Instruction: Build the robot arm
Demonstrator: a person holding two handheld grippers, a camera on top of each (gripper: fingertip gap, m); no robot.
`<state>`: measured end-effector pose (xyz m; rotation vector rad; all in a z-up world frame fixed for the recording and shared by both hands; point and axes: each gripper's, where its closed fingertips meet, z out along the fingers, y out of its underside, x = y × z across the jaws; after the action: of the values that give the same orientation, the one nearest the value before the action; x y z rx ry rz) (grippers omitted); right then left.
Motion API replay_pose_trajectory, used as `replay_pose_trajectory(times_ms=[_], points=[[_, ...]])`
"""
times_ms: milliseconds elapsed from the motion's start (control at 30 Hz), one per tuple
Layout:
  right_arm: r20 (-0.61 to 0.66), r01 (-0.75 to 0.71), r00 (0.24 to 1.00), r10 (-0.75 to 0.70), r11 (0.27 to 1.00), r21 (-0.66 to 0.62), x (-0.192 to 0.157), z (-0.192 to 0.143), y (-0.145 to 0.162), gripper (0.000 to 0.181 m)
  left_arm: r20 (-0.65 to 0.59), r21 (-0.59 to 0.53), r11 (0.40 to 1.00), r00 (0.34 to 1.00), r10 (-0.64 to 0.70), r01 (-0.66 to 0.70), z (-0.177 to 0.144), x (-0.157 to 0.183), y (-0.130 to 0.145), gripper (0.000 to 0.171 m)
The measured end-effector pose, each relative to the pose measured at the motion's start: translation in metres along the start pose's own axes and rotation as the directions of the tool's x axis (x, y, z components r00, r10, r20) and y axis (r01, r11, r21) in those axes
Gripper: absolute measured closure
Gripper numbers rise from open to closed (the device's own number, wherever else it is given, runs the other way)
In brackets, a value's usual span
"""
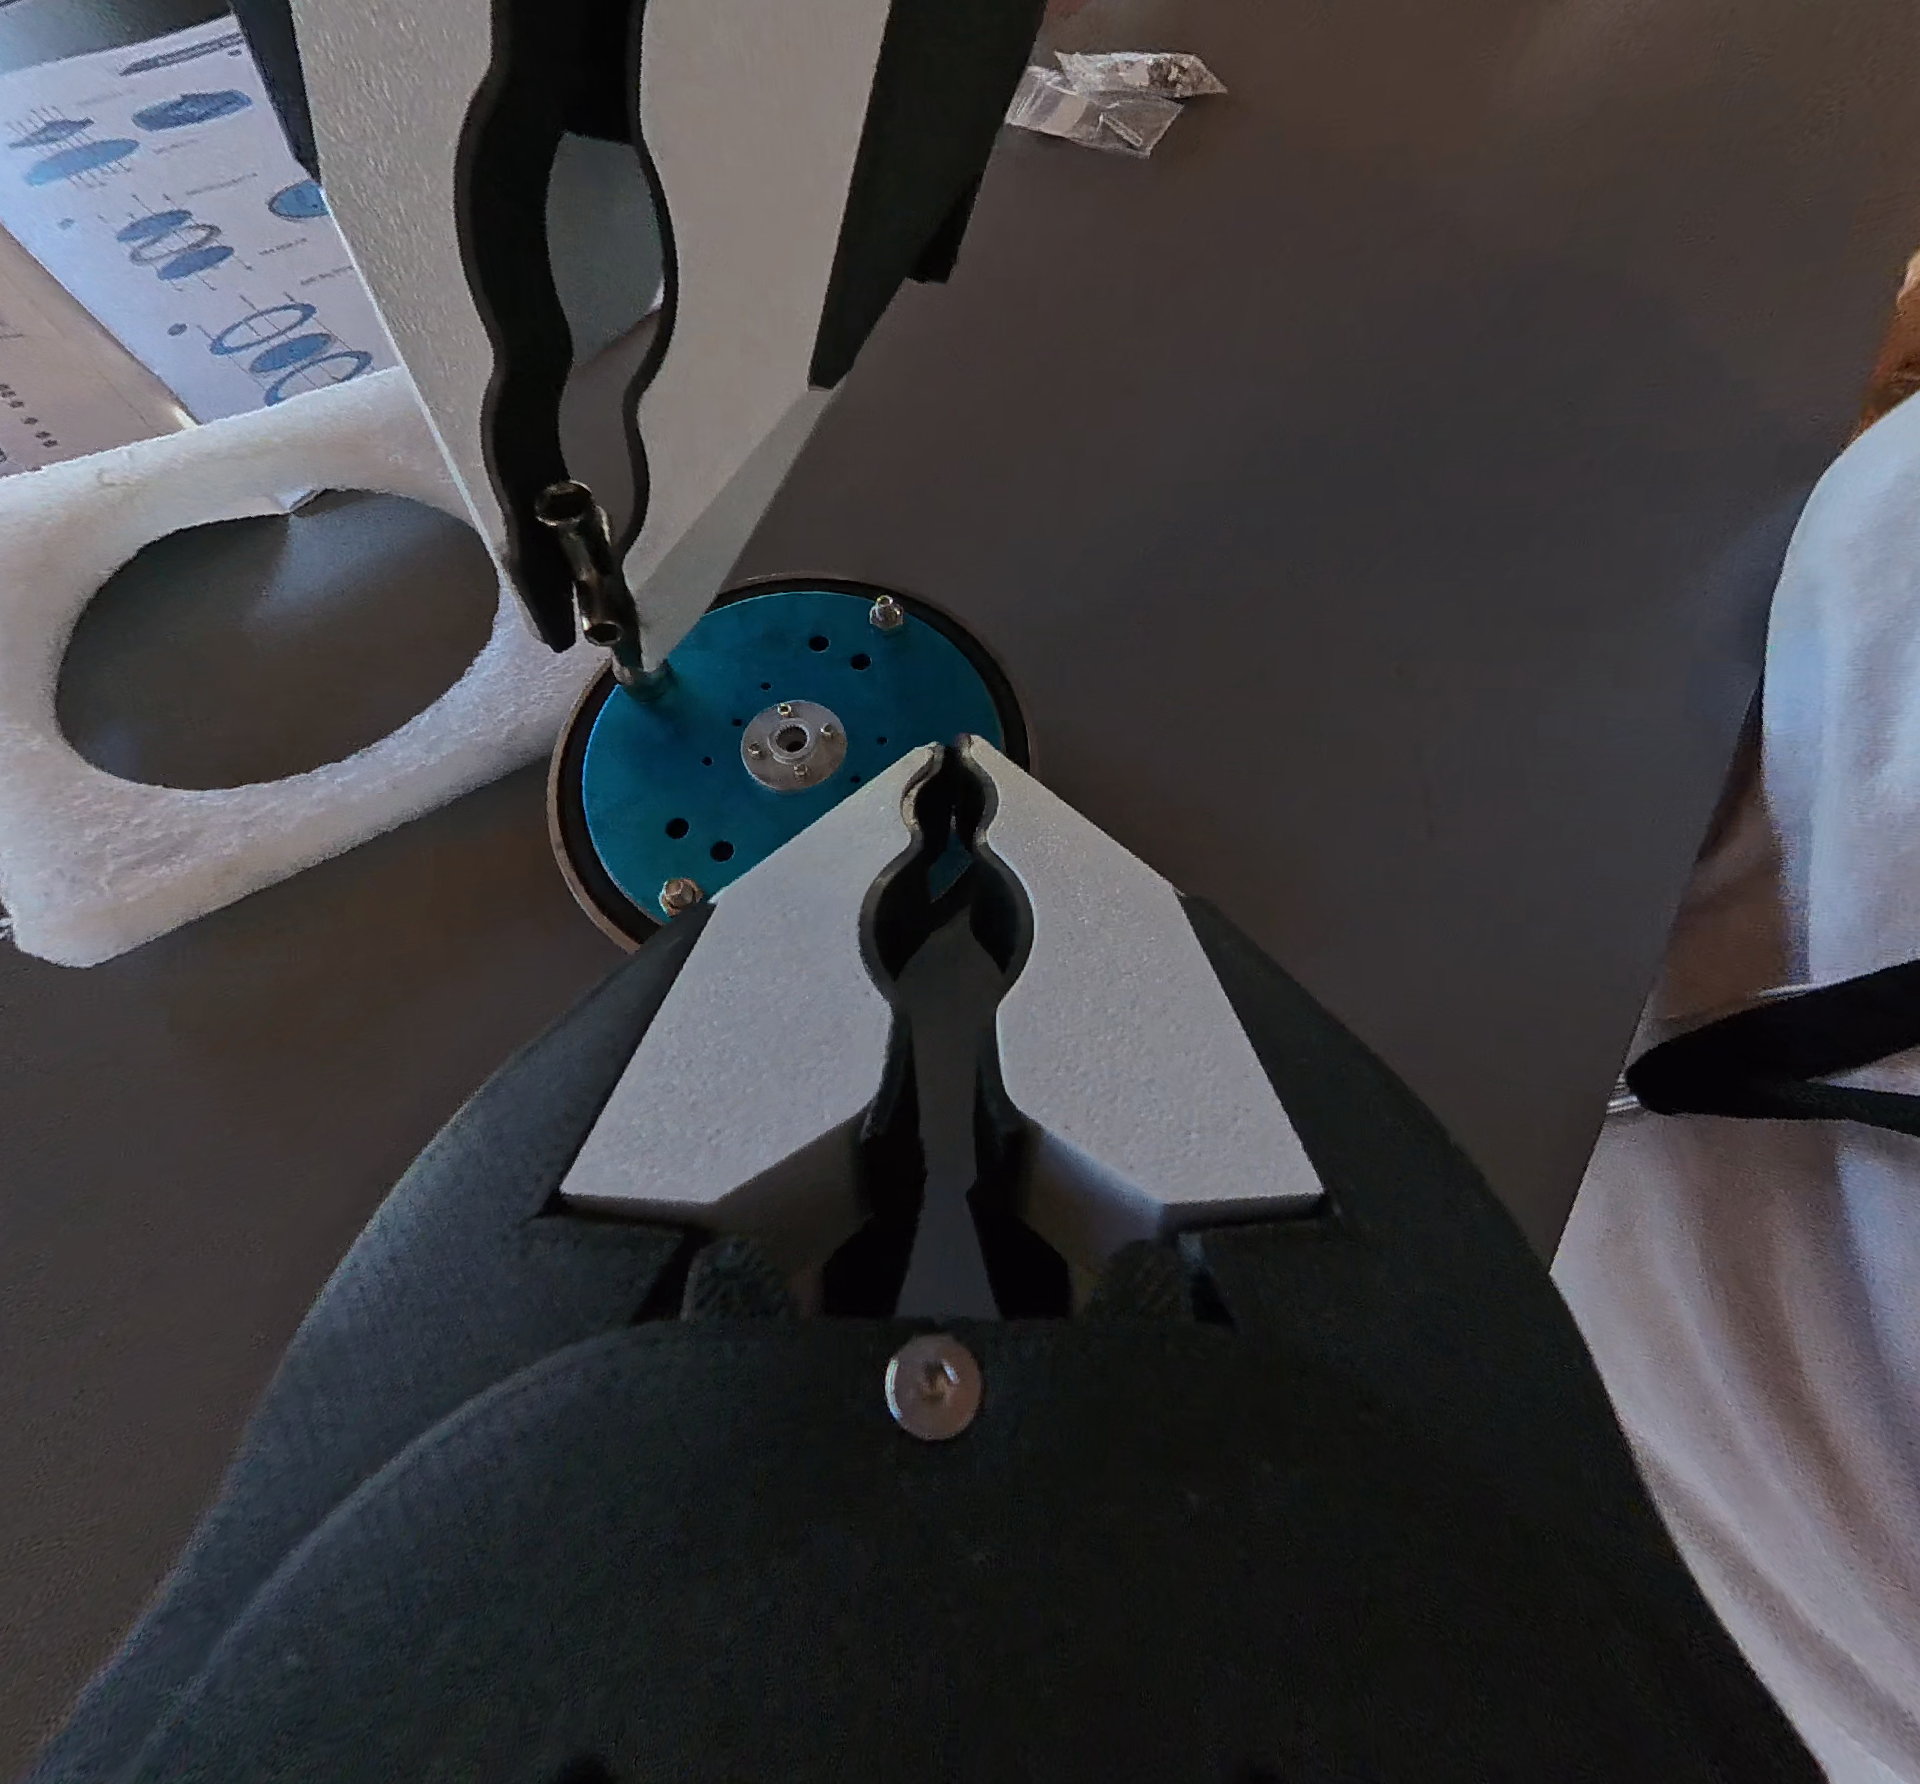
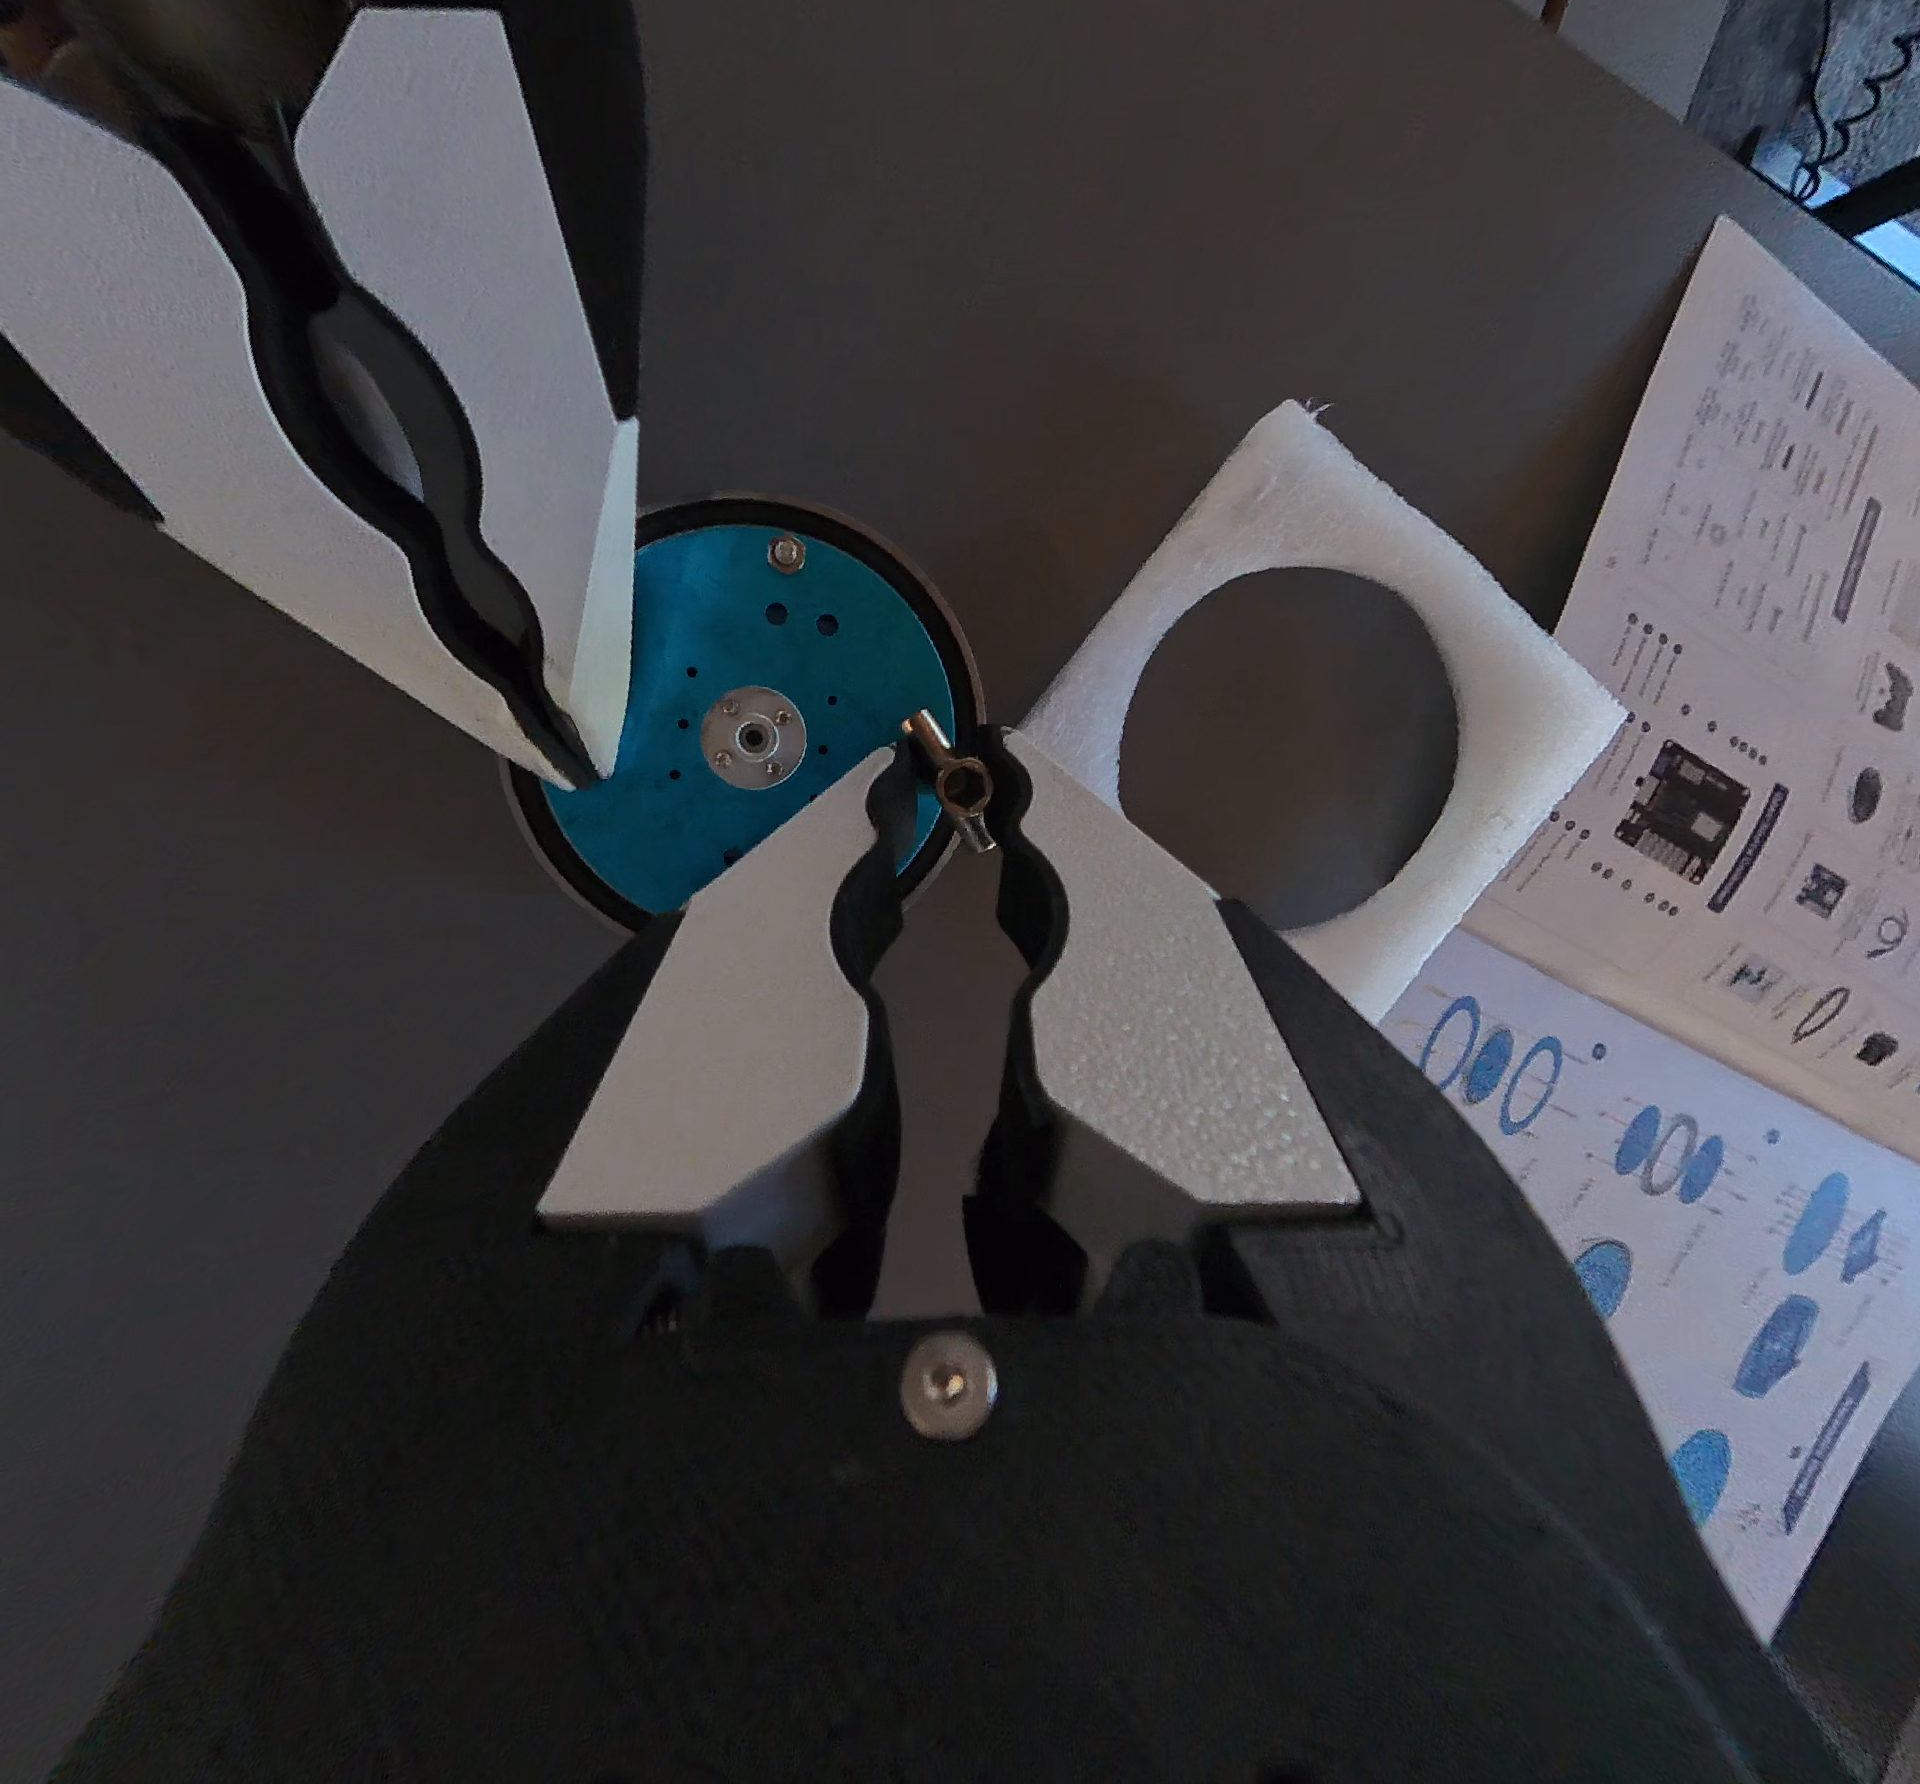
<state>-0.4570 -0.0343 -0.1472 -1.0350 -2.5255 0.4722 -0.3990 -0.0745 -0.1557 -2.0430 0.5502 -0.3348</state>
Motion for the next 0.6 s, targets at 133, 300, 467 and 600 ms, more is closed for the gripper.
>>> replay_pose_trajectory(times_ms=[133,300,467,600], points=[[-0.032,-0.057,0.998,0.057,0.998,0.001,0.0015,0.0002,0.0006,0.169,-0.002,0.0,1.0,1.0,-0.007,0.007,0.0008,0.0,-0.0002,0.171],[-0.077,-0.137,0.988,0.137,0.991,0.007,0.0035,0.0005,0.0013,0.168,-0.001,0.0,1.0,1.0,-0.009,0.009,0.0019,-0.0001,-0.0004,0.171],[-0.184,-0.218,0.959,0.217,0.976,0.016,0.0054,-0.0019,0.0066,0.168,-0.004,0.0,1.0,1.0,-0.022,0.022,0.0019,-0.0011,-0.0004,0.171],[-0.222,-0.268,0.937,0.27,0.963,0.04,0.006,-0.0027,0.0083,0.167,-0.012,0.0,1.0,0.999,-0.03,0.03,0.0021,-0.0009,-0.0005,0.171]])
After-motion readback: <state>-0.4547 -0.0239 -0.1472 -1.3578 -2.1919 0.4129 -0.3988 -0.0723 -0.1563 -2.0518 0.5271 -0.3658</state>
